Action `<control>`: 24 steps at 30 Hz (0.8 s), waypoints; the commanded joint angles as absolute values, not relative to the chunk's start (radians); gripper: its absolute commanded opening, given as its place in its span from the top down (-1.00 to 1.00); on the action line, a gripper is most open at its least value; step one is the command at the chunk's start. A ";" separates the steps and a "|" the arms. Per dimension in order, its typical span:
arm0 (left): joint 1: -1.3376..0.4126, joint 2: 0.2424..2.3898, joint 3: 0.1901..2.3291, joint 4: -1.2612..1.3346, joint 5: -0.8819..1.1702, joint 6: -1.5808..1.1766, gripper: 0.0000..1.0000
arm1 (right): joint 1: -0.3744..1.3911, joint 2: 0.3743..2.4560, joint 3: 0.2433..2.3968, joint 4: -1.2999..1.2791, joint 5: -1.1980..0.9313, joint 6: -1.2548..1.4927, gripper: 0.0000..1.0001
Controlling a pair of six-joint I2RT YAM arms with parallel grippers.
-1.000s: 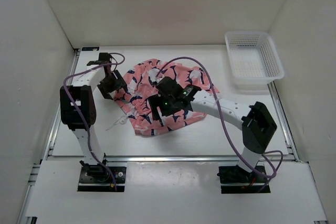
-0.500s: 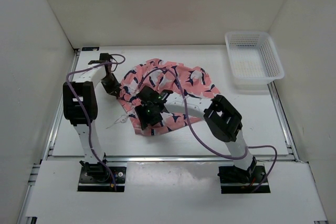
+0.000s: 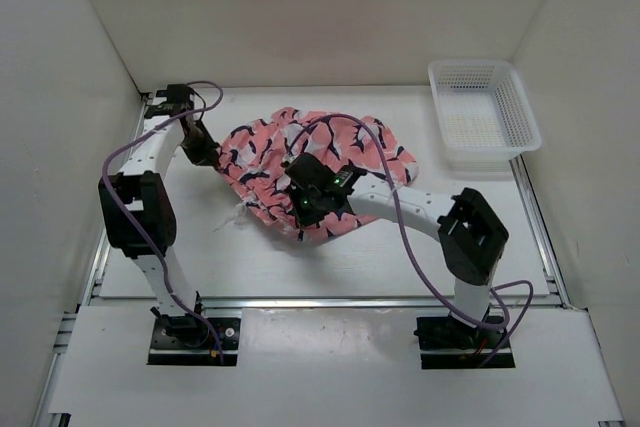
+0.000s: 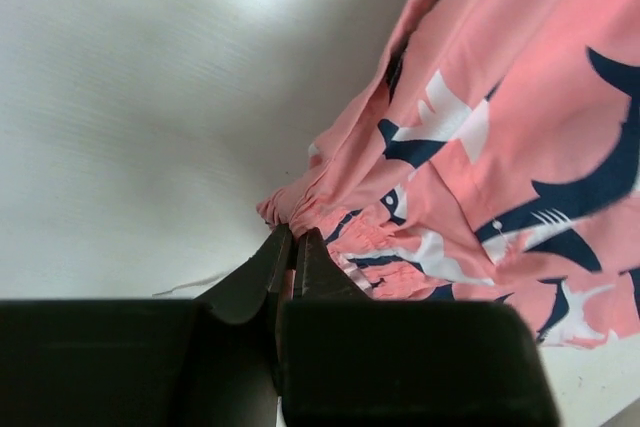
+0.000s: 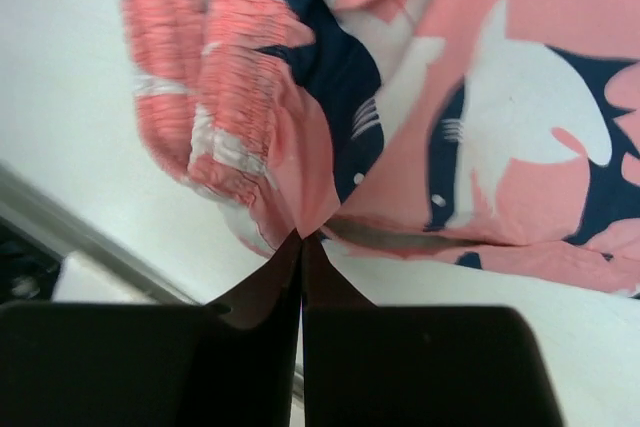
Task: Fold and stack the shorts
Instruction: Flatten the shorts out
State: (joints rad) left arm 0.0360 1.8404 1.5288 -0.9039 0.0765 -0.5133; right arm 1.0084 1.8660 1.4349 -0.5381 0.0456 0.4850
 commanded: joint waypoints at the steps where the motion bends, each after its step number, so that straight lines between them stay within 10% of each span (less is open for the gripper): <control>1: 0.040 1.834 1.635 -0.909 0.110 -0.500 0.80 | 1.006 1.810 1.407 -0.453 -0.101 0.401 1.00; 6: 0.049 2.009 1.993 -1.014 0.064 -0.500 0.80 | 1.089 1.979 1.555 -0.451 -0.261 0.368 1.00; 7: 0.049 2.040 2.056 -1.067 0.064 -0.489 0.80 | 1.089 2.003 1.592 -0.474 -0.244 0.380 0.55; 12: 0.060 2.082 2.260 -1.192 0.035 -0.443 -0.95 | 1.045 1.944 1.616 -0.474 -0.129 0.416 -0.76; 16: 0.060 1.880 2.064 -1.166 -0.023 -0.407 -0.97 | 0.942 1.758 1.438 -0.474 0.021 0.474 -0.71; 20: 0.051 1.604 1.565 -1.054 0.041 -0.464 -0.03 | 0.754 1.535 1.221 -0.465 0.051 0.543 -0.31; 22: 0.051 1.495 1.409 -0.997 0.127 -0.495 -0.13 | 0.688 1.464 1.125 -0.465 0.025 0.555 -0.16; 24: 0.051 1.477 1.258 -0.924 0.161 -0.517 -0.74 | 0.597 1.433 1.077 -0.465 -0.014 0.566 -0.16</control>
